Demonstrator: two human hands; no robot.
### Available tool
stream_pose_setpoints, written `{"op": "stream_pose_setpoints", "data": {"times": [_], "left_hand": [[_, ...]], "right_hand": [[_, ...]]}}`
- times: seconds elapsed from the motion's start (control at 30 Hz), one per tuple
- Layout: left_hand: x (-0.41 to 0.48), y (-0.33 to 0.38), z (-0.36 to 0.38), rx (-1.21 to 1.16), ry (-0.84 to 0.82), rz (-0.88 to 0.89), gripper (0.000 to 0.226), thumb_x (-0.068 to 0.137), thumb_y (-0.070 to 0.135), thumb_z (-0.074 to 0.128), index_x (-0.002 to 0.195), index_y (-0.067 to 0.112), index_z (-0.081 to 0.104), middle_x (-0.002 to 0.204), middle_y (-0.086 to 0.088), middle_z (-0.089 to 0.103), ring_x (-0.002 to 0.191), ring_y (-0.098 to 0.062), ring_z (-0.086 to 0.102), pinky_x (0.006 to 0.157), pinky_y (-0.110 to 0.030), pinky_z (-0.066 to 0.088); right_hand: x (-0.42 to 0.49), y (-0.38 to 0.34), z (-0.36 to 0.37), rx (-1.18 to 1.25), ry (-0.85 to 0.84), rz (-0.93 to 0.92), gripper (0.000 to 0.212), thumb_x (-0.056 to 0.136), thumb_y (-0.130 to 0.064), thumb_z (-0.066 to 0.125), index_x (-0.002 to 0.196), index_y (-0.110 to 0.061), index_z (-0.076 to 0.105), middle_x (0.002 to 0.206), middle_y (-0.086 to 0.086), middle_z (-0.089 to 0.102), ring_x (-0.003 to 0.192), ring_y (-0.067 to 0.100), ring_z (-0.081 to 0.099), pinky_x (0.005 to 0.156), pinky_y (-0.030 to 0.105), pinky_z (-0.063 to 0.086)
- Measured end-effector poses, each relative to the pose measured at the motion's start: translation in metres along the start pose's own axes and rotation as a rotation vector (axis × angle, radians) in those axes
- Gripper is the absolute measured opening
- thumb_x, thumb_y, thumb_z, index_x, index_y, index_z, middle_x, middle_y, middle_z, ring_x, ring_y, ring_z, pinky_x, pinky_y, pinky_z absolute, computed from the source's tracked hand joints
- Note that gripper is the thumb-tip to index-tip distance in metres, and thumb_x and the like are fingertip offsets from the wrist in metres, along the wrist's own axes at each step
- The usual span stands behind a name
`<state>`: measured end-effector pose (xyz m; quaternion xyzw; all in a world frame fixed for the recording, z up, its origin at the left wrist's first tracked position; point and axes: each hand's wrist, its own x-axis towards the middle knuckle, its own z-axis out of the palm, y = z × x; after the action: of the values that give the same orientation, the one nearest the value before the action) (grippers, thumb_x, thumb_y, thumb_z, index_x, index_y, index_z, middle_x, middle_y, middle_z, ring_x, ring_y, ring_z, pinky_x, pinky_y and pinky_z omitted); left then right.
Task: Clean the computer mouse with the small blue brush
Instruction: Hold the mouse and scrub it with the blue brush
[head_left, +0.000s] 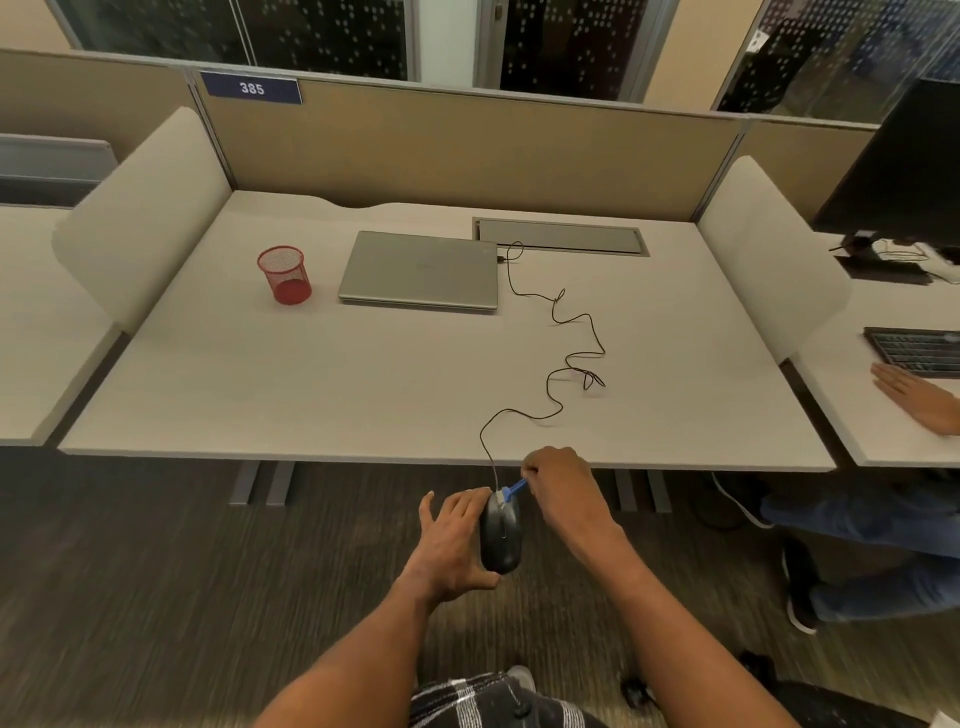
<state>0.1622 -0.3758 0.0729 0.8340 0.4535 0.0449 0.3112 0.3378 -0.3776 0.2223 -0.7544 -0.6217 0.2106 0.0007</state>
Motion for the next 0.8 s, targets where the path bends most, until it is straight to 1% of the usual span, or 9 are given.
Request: {"op": "stream_pose_setpoints", "data": {"times": [0.13, 0.27, 0.37, 0.43, 0.5, 0.6, 0.67, 0.73, 0.8], "left_hand": [[-0.003, -0.003, 0.003, -0.001, 0.008, -0.003, 0.117, 0.067, 0.07, 0.075, 0.159, 0.033, 0.012, 0.163, 0.007, 0.029, 0.154, -0.017, 0.022, 0.125, -0.065, -0.009], [-0.001, -0.004, 0.002, -0.024, 0.021, -0.013, 0.118, 0.065, 0.068, 0.076, 0.159, 0.034, 0.012, 0.163, 0.009, 0.03, 0.154, -0.016, 0.022, 0.125, -0.064, -0.011], [-0.001, -0.006, 0.0, -0.02, 0.027, -0.033, 0.119, 0.066, 0.07, 0.075, 0.16, 0.033, 0.012, 0.164, 0.008, 0.029, 0.155, -0.017, 0.019, 0.125, -0.064, -0.01], [-0.002, -0.007, 0.0, -0.03, 0.033, -0.05, 0.119, 0.066, 0.071, 0.075, 0.16, 0.033, 0.012, 0.164, 0.007, 0.029, 0.155, -0.017, 0.019, 0.125, -0.064, -0.009], [-0.002, -0.008, 0.0, -0.037, 0.033, -0.05, 0.119, 0.066, 0.071, 0.075, 0.16, 0.032, 0.013, 0.164, 0.007, 0.03, 0.154, -0.017, 0.02, 0.125, -0.064, -0.009], [-0.003, -0.008, 0.002, -0.051, 0.04, -0.046, 0.119, 0.065, 0.072, 0.073, 0.159, 0.033, 0.014, 0.163, 0.007, 0.031, 0.154, -0.017, 0.021, 0.125, -0.063, -0.011], [-0.003, -0.008, 0.002, -0.054, 0.031, -0.06, 0.12, 0.064, 0.074, 0.071, 0.16, 0.032, 0.013, 0.164, 0.007, 0.029, 0.155, -0.017, 0.019, 0.125, -0.063, -0.011], [-0.002, -0.007, 0.003, -0.054, 0.026, -0.072, 0.122, 0.062, 0.078, 0.067, 0.161, 0.031, 0.013, 0.165, 0.006, 0.028, 0.155, -0.017, 0.019, 0.125, -0.063, -0.011], [-0.003, -0.008, 0.003, -0.06, 0.022, -0.078, 0.122, 0.062, 0.078, 0.066, 0.161, 0.031, 0.013, 0.165, 0.006, 0.028, 0.155, -0.017, 0.019, 0.125, -0.063, -0.012]], "right_hand": [[0.008, -0.001, -0.005, 0.067, -0.127, 0.02, 0.017, 0.101, -0.018, 0.063, 0.104, -0.009, 0.077, 0.102, 0.01, 0.075, 0.094, 0.022, 0.072, 0.092, 0.033, 0.058], [0.003, 0.003, 0.001, 0.075, 0.04, -0.031, 0.02, 0.105, -0.02, 0.056, 0.103, -0.01, 0.074, 0.101, 0.008, 0.073, 0.093, 0.019, 0.069, 0.089, 0.033, 0.057], [0.0, 0.011, 0.011, 0.147, -0.111, -0.022, 0.016, 0.102, -0.021, 0.061, 0.099, -0.015, 0.076, 0.09, 0.002, 0.073, 0.08, 0.011, 0.067, 0.075, 0.023, 0.051], [-0.003, 0.016, 0.018, 0.152, -0.176, -0.028, 0.012, 0.1, -0.023, 0.064, 0.099, -0.019, 0.076, 0.086, -0.004, 0.069, 0.077, 0.006, 0.064, 0.075, 0.02, 0.046], [-0.008, 0.021, 0.024, 0.213, -0.062, -0.037, 0.012, 0.101, -0.023, 0.064, 0.098, -0.023, 0.075, 0.083, -0.011, 0.066, 0.078, 0.001, 0.061, 0.076, 0.018, 0.045], [-0.016, 0.027, 0.033, 0.31, 0.155, -0.065, 0.013, 0.101, -0.022, 0.064, 0.095, -0.025, 0.075, 0.077, -0.017, 0.063, 0.076, -0.002, 0.061, 0.07, 0.011, 0.042], [-0.016, 0.033, 0.038, 0.29, 0.098, -0.06, 0.012, 0.1, -0.022, 0.065, 0.098, -0.027, 0.076, 0.077, -0.018, 0.063, 0.076, -0.003, 0.061, 0.067, 0.01, 0.041], [-0.014, 0.04, 0.043, 0.24, -0.034, -0.025, 0.012, 0.099, -0.022, 0.067, 0.103, -0.027, 0.077, 0.08, -0.018, 0.062, 0.077, -0.004, 0.06, 0.064, 0.009, 0.038], [-0.013, 0.044, 0.046, 0.203, -0.069, -0.008, 0.012, 0.099, -0.023, 0.067, 0.105, -0.027, 0.077, 0.086, -0.018, 0.063, 0.078, -0.003, 0.059, 0.065, 0.008, 0.038]]}}
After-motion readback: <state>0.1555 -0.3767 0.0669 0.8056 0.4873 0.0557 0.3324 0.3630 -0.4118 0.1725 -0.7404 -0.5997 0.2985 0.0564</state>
